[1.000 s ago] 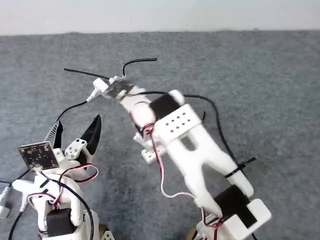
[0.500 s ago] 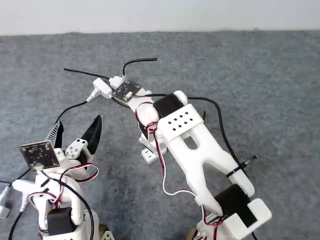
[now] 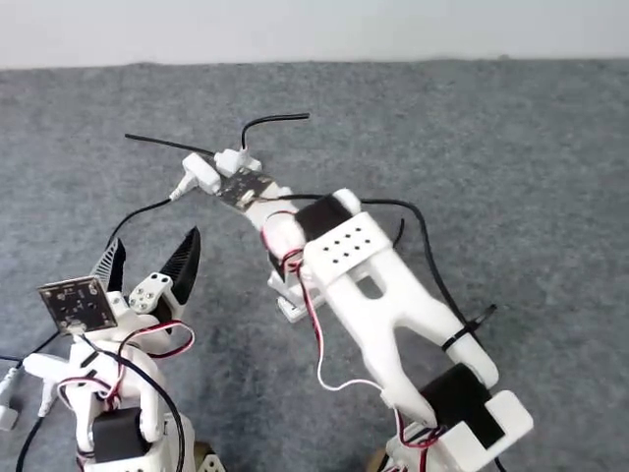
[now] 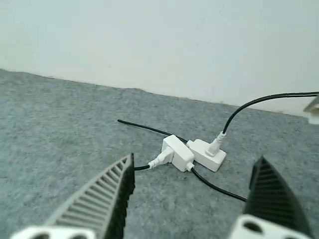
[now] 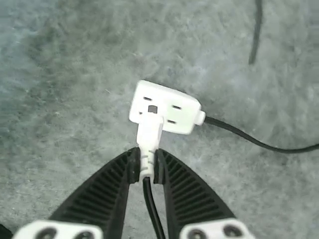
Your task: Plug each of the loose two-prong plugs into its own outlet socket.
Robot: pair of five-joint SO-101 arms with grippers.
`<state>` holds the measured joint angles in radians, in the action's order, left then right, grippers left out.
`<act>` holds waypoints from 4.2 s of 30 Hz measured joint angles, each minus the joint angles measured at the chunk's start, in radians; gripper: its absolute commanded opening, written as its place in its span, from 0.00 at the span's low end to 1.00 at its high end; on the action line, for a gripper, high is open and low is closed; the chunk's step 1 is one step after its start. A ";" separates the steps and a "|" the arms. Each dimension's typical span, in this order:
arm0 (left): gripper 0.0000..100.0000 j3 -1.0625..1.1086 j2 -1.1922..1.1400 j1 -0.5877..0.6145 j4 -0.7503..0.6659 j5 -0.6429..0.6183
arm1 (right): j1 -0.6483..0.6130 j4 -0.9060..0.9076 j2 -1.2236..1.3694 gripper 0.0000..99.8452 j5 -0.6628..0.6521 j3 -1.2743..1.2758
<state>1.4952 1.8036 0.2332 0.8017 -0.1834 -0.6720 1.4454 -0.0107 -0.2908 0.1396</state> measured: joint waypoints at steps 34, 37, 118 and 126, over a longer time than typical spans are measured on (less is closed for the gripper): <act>0.36 0.008 0.000 -0.021 0.000 0.000 | -0.029 -0.012 0.000 0.01 0.017 0.041; 0.36 0.009 0.000 -0.021 0.000 0.000 | -0.029 -0.011 0.015 0.01 0.017 0.041; 0.36 0.009 0.000 -0.021 0.000 0.000 | -0.014 0.176 0.227 0.01 -0.002 -0.252; 0.36 0.009 0.000 -0.021 0.000 0.000 | -0.014 0.152 0.227 0.01 0.000 -0.252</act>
<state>1.5044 1.8036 0.2117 0.8017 -0.1834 -0.6859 1.5973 0.2163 -0.2908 -0.1120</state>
